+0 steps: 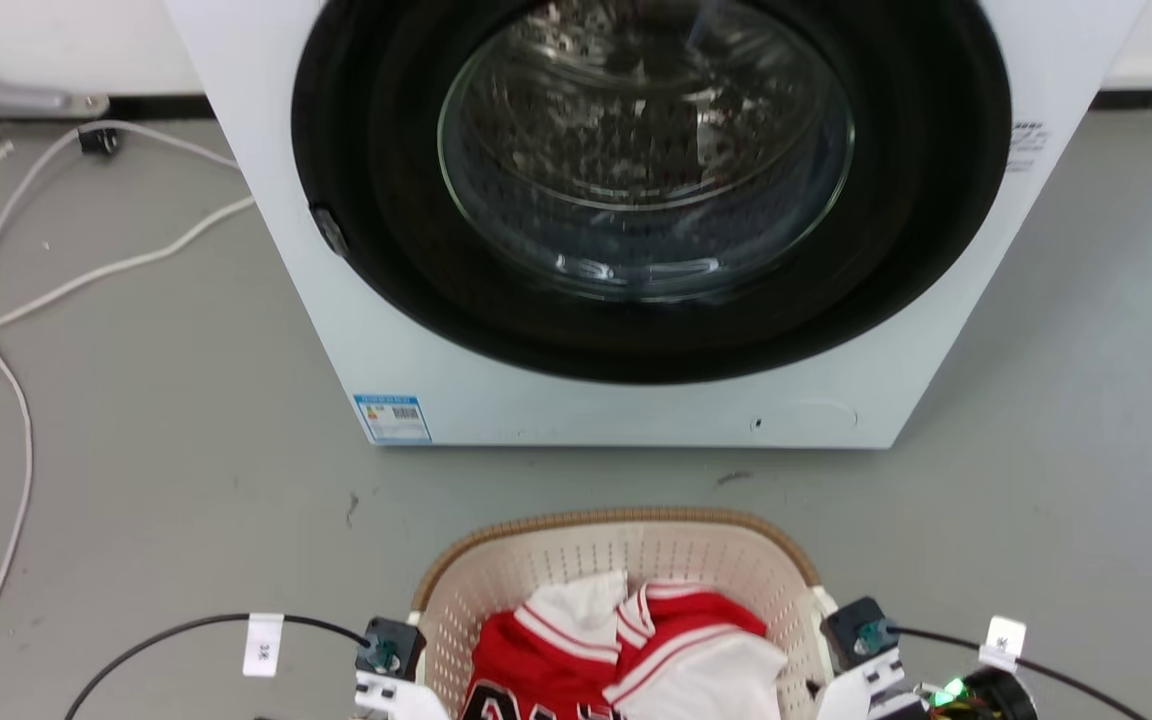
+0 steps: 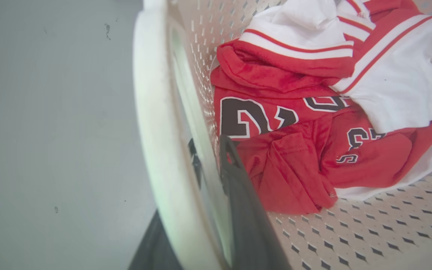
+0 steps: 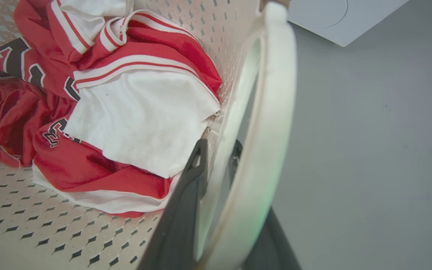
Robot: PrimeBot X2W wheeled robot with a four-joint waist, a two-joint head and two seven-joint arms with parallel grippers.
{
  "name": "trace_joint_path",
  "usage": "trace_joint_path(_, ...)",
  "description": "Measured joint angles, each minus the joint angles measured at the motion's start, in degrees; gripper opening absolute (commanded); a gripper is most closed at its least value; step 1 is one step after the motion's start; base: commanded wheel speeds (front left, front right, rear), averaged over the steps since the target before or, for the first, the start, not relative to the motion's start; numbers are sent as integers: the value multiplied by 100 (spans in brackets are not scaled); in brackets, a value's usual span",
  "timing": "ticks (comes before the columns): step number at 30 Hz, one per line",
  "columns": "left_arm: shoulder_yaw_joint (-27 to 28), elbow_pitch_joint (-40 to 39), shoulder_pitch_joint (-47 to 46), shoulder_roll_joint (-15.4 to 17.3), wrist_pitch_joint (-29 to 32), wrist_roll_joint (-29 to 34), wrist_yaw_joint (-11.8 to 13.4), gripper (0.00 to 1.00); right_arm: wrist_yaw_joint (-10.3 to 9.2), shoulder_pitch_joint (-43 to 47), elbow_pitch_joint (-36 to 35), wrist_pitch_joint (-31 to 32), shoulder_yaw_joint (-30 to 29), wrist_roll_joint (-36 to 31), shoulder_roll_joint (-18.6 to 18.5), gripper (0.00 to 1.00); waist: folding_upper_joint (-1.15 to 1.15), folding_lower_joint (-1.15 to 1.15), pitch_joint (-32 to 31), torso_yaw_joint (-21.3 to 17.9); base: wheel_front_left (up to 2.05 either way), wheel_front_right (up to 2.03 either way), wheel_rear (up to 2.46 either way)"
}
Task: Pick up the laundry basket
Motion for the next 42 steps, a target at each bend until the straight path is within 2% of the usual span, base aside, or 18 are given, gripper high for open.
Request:
trace_joint_path(15,-321,10,242,-3,503,-330,-15,0,-2,224,20,482,699,556,-11,0,0,1,-583,-39,0,0,0)
trace_joint_path(42,-900,8,377,102,586,-965,-15,0,-2,299,46,665,1152,1017,-23,0,0,1,-729,-64,0,0,0)
